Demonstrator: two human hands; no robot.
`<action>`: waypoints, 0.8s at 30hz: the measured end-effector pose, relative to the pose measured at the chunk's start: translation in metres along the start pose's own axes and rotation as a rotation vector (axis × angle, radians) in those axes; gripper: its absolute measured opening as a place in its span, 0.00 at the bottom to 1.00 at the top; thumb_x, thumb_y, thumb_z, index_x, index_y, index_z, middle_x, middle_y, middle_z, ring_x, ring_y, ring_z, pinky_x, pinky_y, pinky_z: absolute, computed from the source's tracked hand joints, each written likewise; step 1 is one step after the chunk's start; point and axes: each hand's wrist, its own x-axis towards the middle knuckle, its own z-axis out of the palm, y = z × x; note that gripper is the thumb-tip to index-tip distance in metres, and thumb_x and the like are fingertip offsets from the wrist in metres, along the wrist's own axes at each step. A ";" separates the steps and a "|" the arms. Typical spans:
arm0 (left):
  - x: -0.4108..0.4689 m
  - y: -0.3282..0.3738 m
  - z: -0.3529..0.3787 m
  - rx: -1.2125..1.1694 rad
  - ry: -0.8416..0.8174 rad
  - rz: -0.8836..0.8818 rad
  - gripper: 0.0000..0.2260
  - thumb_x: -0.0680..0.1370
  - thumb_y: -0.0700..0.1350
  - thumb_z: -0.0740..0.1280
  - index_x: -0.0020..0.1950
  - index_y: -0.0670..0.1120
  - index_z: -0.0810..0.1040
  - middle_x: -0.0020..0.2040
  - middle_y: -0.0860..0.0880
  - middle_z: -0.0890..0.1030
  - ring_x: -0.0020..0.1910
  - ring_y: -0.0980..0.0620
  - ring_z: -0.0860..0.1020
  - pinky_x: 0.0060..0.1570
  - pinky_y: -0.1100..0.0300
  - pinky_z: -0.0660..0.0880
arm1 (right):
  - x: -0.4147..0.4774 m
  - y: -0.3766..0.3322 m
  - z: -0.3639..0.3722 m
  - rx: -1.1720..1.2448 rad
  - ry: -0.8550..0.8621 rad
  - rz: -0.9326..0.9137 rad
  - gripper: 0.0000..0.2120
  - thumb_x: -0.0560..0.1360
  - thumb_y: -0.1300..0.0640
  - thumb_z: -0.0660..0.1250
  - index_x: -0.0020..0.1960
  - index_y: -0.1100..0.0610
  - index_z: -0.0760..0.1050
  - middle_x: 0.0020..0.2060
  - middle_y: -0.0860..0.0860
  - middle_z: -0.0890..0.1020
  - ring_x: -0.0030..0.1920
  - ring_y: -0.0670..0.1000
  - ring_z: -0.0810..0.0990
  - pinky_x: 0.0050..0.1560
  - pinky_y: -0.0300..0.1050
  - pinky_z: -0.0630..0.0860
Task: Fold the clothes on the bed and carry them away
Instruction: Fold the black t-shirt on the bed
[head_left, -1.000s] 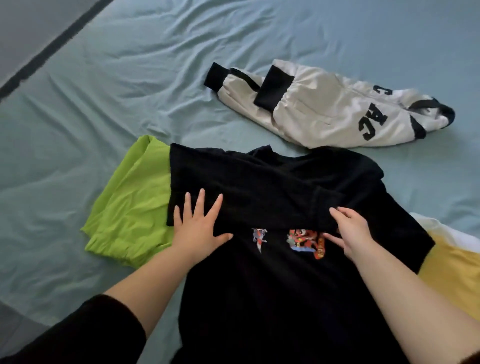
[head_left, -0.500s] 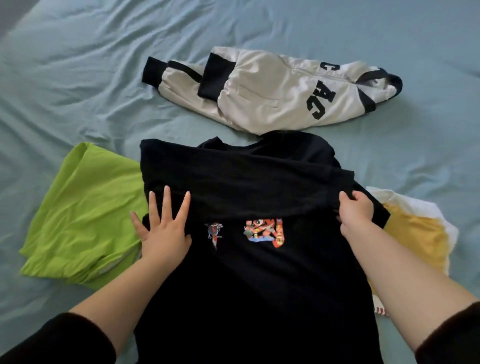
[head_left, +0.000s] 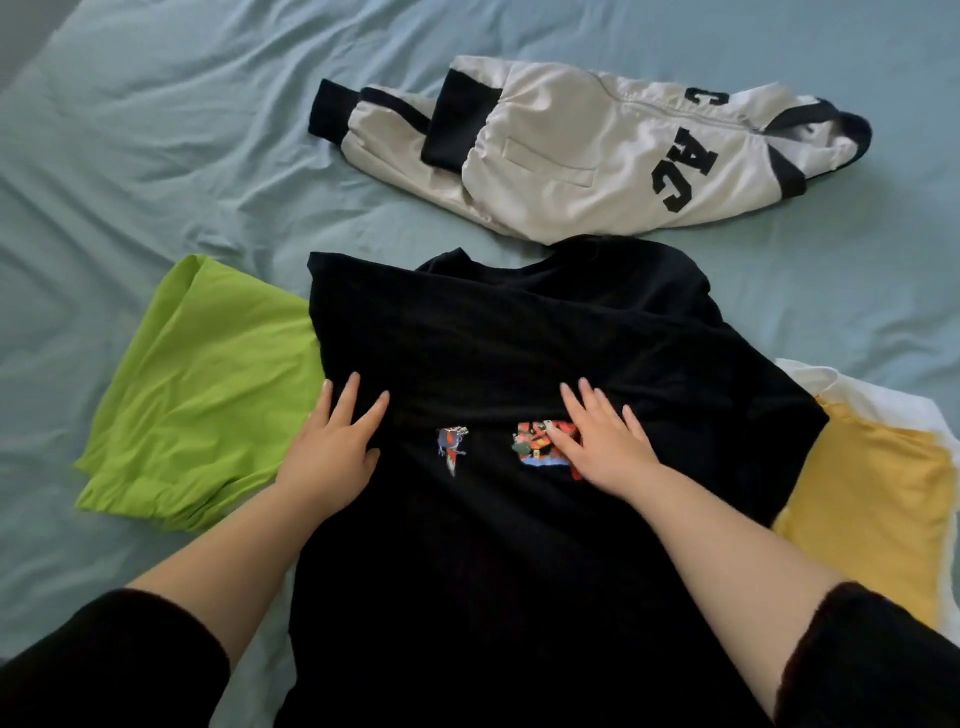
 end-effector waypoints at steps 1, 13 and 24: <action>-0.001 0.000 0.000 -0.075 0.050 0.013 0.32 0.79 0.48 0.63 0.79 0.55 0.50 0.80 0.45 0.44 0.78 0.40 0.45 0.74 0.49 0.57 | 0.006 0.001 -0.003 0.029 -0.080 0.057 0.33 0.79 0.35 0.47 0.78 0.45 0.39 0.78 0.47 0.40 0.78 0.48 0.40 0.75 0.53 0.40; -0.086 -0.005 0.042 -0.927 0.085 -0.607 0.19 0.79 0.51 0.66 0.65 0.42 0.74 0.60 0.45 0.79 0.61 0.45 0.76 0.56 0.54 0.71 | -0.084 -0.119 0.044 0.124 0.098 -0.286 0.25 0.81 0.50 0.57 0.77 0.48 0.58 0.77 0.44 0.57 0.78 0.44 0.50 0.76 0.44 0.45; -0.137 -0.041 0.057 -0.927 0.167 -0.715 0.08 0.80 0.44 0.64 0.50 0.39 0.78 0.49 0.39 0.82 0.53 0.40 0.78 0.45 0.57 0.65 | -0.110 -0.140 0.096 -0.119 -0.103 -0.276 0.28 0.81 0.46 0.54 0.78 0.41 0.48 0.78 0.43 0.42 0.78 0.47 0.38 0.76 0.52 0.42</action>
